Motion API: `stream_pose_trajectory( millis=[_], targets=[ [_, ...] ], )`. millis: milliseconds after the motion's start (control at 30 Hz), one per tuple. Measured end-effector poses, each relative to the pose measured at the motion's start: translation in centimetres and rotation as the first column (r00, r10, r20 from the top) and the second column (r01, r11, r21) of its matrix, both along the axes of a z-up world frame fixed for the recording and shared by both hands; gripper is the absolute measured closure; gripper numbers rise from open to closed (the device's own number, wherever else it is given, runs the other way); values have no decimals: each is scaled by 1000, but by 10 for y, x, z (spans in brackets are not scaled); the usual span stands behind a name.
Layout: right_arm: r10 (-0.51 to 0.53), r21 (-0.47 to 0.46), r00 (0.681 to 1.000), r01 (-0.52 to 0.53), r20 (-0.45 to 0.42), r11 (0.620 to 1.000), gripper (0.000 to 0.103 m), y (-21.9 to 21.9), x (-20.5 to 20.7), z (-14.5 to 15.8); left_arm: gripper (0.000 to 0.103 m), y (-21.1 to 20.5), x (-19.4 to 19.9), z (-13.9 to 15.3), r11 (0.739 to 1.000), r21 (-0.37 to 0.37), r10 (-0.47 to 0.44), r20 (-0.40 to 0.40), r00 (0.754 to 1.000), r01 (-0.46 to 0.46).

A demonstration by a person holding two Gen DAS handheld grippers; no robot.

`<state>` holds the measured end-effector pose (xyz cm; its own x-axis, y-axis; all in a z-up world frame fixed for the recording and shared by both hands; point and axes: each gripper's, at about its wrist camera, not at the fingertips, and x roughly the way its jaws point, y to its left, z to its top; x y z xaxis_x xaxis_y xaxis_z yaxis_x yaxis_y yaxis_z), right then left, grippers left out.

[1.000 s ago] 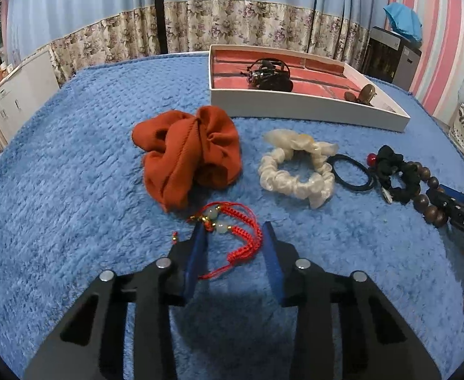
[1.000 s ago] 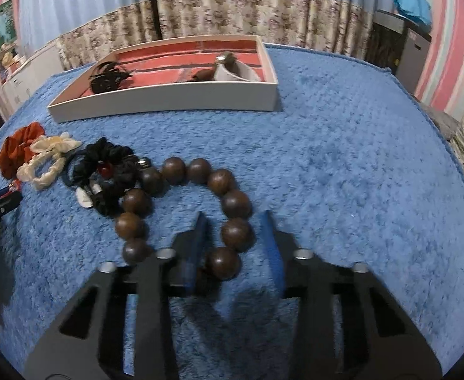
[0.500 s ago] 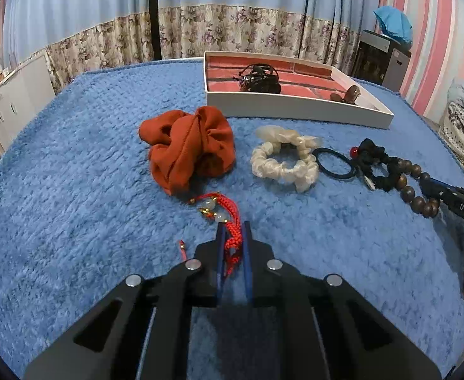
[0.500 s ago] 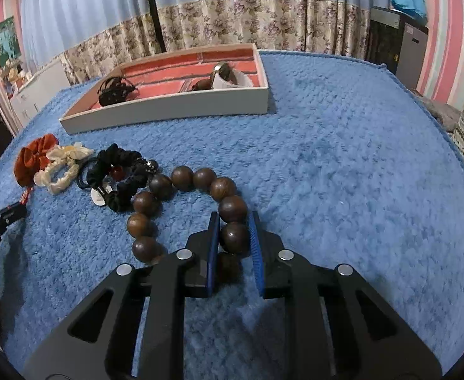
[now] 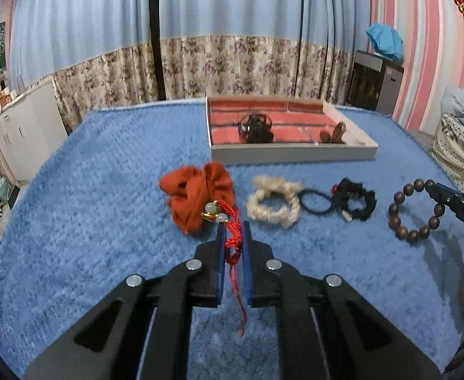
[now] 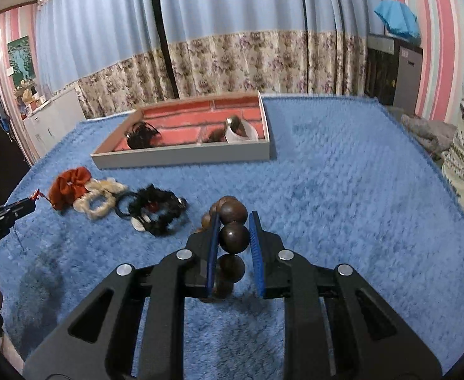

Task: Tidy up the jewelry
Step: 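Lift both bracelets and carry them over the tray with both tools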

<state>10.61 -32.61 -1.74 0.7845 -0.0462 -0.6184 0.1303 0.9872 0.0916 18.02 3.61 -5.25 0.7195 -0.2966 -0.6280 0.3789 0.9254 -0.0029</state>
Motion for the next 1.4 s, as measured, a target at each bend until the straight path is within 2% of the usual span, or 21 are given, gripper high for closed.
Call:
stream_pose_trajectory(
  millis=[267, 433, 567, 833, 1100, 1400],
  targets=[
    [23, -39, 998, -21, 64, 999, 84, 10, 6, 34, 94, 0, 7, 38, 1000, -25, 9, 89, 996, -7],
    [54, -41, 993, -50, 105, 998, 84, 12, 25, 57, 94, -5, 24, 68, 999, -39, 10, 161, 987, -4],
    [71, -84, 986, -59, 150, 995, 84, 16, 43, 81, 94, -10, 45, 93, 999, -50, 16, 214, 977, -5],
    [95, -97, 959, -72, 268, 993, 84, 16, 84, 137, 94, -18, 99, 128, 994, -109, -6, 226, 974, 32],
    [89, -77, 947, -69, 307, 995, 84, 12, 145, 149, 94, -43, 144, 131, 991, -127, -1, 236, 972, 32],
    [95, -38, 947, -87, 307, 995, 84, 6, 203, 138, 94, -65, 191, 114, 990, -137, 6, 206, 979, 23]
  ],
)
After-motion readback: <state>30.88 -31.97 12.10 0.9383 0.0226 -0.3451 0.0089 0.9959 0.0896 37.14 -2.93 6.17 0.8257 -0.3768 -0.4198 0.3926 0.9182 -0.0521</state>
